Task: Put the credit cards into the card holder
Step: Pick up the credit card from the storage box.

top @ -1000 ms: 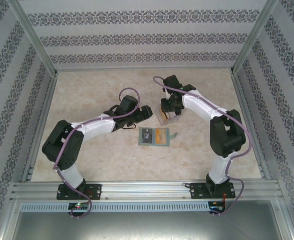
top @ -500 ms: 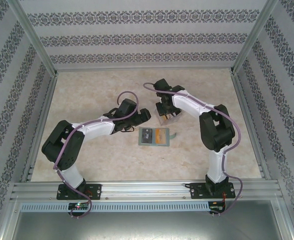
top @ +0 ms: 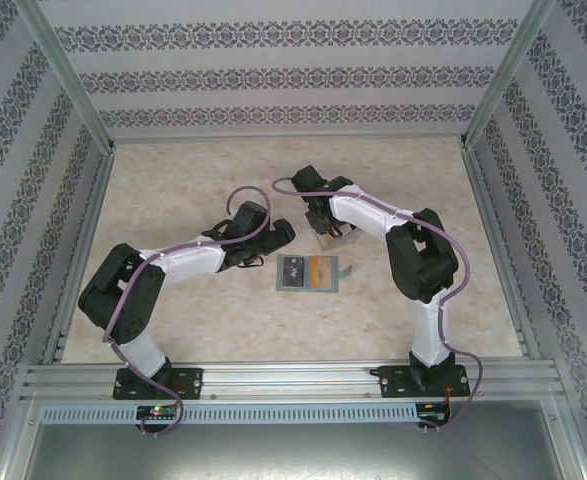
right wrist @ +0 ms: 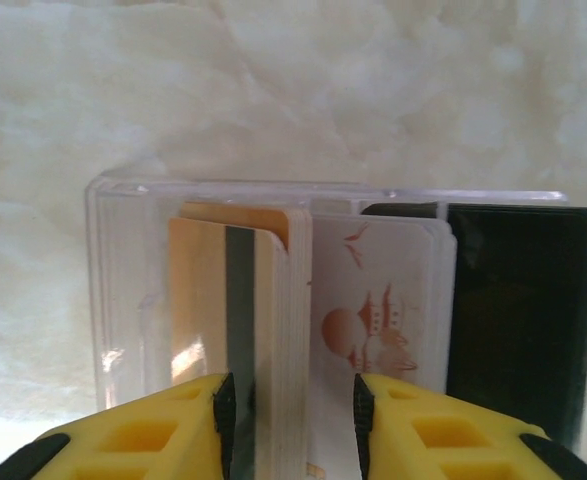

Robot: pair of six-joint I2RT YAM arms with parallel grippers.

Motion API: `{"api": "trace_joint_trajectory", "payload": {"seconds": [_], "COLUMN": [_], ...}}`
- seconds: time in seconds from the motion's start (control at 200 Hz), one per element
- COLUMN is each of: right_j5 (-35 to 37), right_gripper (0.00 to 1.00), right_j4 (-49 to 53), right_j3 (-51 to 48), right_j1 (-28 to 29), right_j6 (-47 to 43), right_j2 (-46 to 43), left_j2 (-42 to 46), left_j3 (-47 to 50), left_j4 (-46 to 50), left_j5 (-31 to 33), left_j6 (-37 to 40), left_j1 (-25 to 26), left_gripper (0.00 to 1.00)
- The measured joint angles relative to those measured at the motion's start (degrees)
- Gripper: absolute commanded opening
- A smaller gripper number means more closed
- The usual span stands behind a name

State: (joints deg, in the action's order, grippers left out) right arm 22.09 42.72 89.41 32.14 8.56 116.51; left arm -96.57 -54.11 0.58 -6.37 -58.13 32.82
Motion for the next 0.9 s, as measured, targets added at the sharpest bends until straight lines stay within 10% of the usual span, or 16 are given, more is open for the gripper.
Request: {"api": "trace_joint_trajectory", "payload": {"seconds": [0.899], "right_j5": [1.7], "right_gripper": [0.16], "right_j4": [-1.5], "right_j3": [-1.2], "right_j1": [0.0], "right_j6": [0.0], "right_j2": [-1.2], "left_j2": [0.0], "left_j3": [0.0], "left_j4": [0.0], "left_j5": [-0.3], "left_j6": [-0.4], "left_j1": [0.0], "left_gripper": [1.0]}}
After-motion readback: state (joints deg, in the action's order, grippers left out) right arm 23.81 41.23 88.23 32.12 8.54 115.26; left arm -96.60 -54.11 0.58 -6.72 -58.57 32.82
